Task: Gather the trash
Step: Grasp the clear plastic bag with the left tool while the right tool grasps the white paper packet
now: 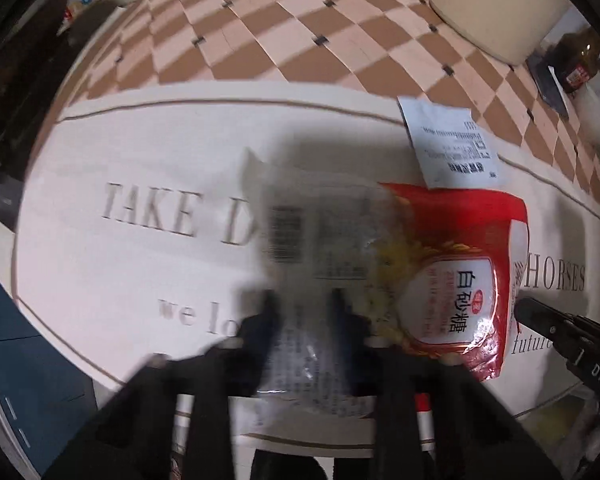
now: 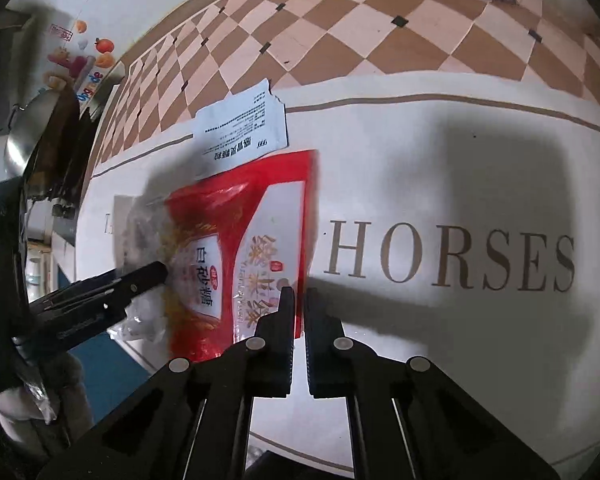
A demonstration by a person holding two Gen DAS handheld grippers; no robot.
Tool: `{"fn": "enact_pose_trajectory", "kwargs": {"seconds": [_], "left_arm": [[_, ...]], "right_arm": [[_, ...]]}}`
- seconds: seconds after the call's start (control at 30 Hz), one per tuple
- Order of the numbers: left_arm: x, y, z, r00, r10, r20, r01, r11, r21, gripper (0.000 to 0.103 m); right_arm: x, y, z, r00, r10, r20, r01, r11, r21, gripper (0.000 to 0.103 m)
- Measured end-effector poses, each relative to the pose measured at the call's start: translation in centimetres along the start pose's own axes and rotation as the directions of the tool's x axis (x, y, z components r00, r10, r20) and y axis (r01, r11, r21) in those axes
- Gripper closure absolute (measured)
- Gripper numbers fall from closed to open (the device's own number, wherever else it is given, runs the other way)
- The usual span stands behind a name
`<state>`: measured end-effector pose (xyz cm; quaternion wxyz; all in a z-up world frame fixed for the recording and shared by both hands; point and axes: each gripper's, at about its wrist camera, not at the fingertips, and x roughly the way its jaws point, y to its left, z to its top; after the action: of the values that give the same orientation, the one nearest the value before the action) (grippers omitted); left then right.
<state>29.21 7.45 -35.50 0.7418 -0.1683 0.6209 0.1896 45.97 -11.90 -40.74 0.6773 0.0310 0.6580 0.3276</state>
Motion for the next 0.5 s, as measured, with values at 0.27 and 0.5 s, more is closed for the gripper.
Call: {"fn": "enact_pose_trajectory", "kwargs": {"seconds": [0.27,0.5], "left_arm": [[-6.5,6.5,-3.6,0.989,0.106,0.107,-0.091,0.987,-0.135,0.094],[-6.0,11.8,-2.6,0.94,0.329,0.093,-0.291,0.912,-0.289,0.094]], "right_arm": [[-1.4,0.3,2.5,1.0,0.023,0.009,-0.023,0.999,0.048,0.081],[0.7,5.8,9.3,0.997,-0.004,0.082,0.007,0.999,-0.035,0.027]]}}
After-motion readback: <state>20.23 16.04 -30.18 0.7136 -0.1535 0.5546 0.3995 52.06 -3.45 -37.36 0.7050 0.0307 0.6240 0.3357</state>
